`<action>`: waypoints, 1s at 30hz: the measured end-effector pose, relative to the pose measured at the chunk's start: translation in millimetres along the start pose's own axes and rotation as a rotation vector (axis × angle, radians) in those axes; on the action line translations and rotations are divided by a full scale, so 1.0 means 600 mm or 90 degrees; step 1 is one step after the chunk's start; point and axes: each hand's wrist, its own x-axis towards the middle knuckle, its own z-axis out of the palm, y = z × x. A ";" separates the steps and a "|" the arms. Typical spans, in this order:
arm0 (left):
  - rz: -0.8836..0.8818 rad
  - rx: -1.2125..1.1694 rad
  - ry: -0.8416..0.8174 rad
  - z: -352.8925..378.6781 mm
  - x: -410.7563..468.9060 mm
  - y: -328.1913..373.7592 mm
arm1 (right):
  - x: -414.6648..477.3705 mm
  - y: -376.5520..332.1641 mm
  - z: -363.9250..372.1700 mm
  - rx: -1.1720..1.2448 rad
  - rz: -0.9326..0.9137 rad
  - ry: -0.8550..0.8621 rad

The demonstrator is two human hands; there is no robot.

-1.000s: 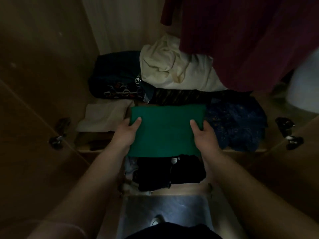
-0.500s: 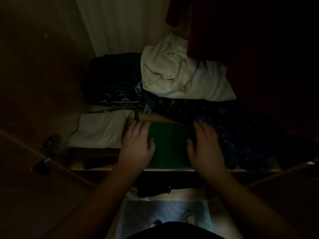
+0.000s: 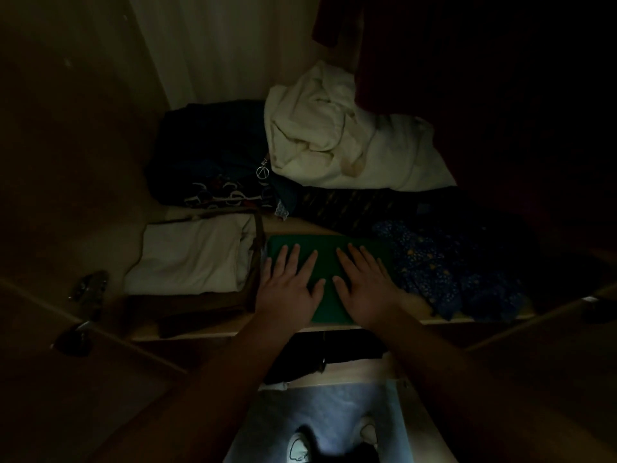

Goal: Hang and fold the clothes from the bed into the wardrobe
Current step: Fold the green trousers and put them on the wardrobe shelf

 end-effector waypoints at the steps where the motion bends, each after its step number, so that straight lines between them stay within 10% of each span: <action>1: 0.001 0.002 -0.006 -0.002 0.000 0.000 | -0.001 0.001 -0.004 0.006 -0.004 -0.008; 13: 0.132 -0.101 0.006 -0.102 -0.120 0.119 | -0.210 0.026 -0.113 0.021 0.081 0.122; 30: 0.766 -0.096 -0.152 0.026 -0.808 0.710 | -1.274 0.157 -0.058 -0.022 0.757 0.286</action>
